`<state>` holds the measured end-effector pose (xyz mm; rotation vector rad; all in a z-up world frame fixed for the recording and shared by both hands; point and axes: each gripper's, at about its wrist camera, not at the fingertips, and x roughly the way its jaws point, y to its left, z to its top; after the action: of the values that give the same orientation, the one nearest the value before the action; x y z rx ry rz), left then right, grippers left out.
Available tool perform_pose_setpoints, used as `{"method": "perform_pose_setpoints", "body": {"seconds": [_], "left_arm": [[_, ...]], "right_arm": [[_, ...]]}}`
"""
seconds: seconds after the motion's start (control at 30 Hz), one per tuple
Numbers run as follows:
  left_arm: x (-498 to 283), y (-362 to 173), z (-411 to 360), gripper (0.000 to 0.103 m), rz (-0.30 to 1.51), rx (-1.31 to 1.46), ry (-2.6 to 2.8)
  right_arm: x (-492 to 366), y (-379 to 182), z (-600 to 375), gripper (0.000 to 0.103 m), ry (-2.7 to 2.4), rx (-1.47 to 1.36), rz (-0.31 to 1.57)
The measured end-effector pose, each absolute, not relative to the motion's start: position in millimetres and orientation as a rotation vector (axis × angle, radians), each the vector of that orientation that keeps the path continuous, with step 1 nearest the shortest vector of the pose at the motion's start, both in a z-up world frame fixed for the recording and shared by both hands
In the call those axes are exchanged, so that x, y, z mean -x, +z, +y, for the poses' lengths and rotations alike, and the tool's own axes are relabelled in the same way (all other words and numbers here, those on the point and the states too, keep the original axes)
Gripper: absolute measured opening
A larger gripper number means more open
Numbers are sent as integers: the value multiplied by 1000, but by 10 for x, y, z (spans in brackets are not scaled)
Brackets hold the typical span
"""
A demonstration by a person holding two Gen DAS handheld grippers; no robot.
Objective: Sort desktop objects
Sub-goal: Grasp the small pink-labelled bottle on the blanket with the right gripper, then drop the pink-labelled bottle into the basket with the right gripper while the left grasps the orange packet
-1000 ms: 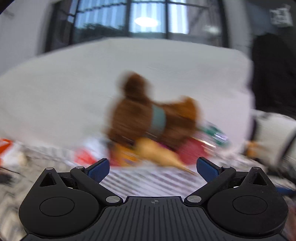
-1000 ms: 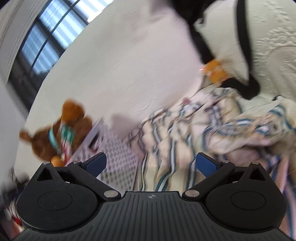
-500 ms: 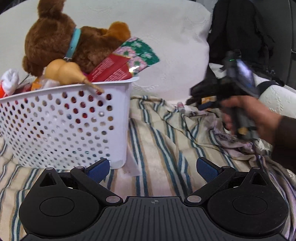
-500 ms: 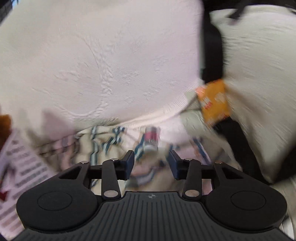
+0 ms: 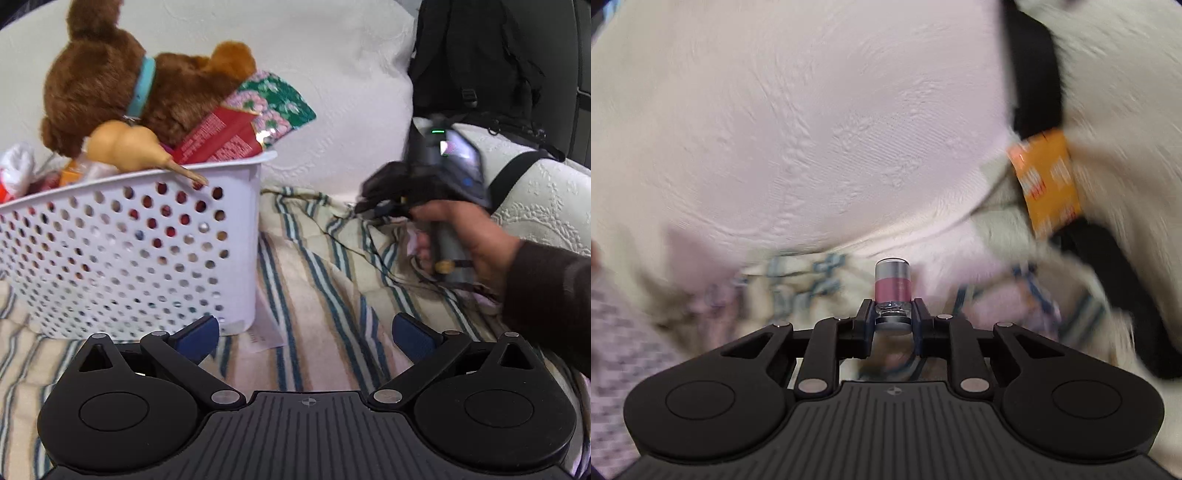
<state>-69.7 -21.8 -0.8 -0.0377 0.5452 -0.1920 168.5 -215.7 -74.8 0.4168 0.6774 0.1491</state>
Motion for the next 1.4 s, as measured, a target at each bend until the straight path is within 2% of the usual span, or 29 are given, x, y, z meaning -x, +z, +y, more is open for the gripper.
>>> {"method": "perform_pose_setpoints", "body": {"seconds": [0.2, 0.37, 0.47, 0.57, 0.63, 0.87, 1.1, 1.17, 1.2, 1.23, 1.4], "left_arm": [[790, 27, -202, 103, 517, 43, -181], [492, 328, -479, 103, 520, 30, -179], [59, 638, -894, 103, 485, -20, -189], [-641, 859, -1321, 103, 526, -4, -239], [-1139, 887, -1601, 96, 581, 4, -250], [-2267, 429, -2346, 96, 682, -139, -172], [-2861, -22, -2751, 96, 712, -243, -177], [-2925, -99, -2845, 80, 714, -202, -212], [-2934, -139, -2866, 33, 726, -165, -246], [-2948, -192, -2878, 0, 766, -131, -280], [-2485, -59, -2657, 0, 711, -96, -208]], "right_arm": [[-510, -454, -2434, 24, 299, -569, 642], [78, -547, -2508, 24, 313, -520, 678], [102, -608, -2580, 24, 299, -534, 706], [107, -636, -2654, 24, 300, -534, 708], [88, -658, -2706, 24, 308, -546, 715], [103, -688, -2833, 24, 385, -559, 706], [-148, -751, -2902, 24, 469, -566, 705], [-207, -775, -2918, 24, 482, -571, 711], [-235, -784, -2923, 24, 484, -576, 715], [-257, -794, -2931, 24, 482, -584, 717], [-230, -781, -2929, 24, 462, -577, 703]]}}
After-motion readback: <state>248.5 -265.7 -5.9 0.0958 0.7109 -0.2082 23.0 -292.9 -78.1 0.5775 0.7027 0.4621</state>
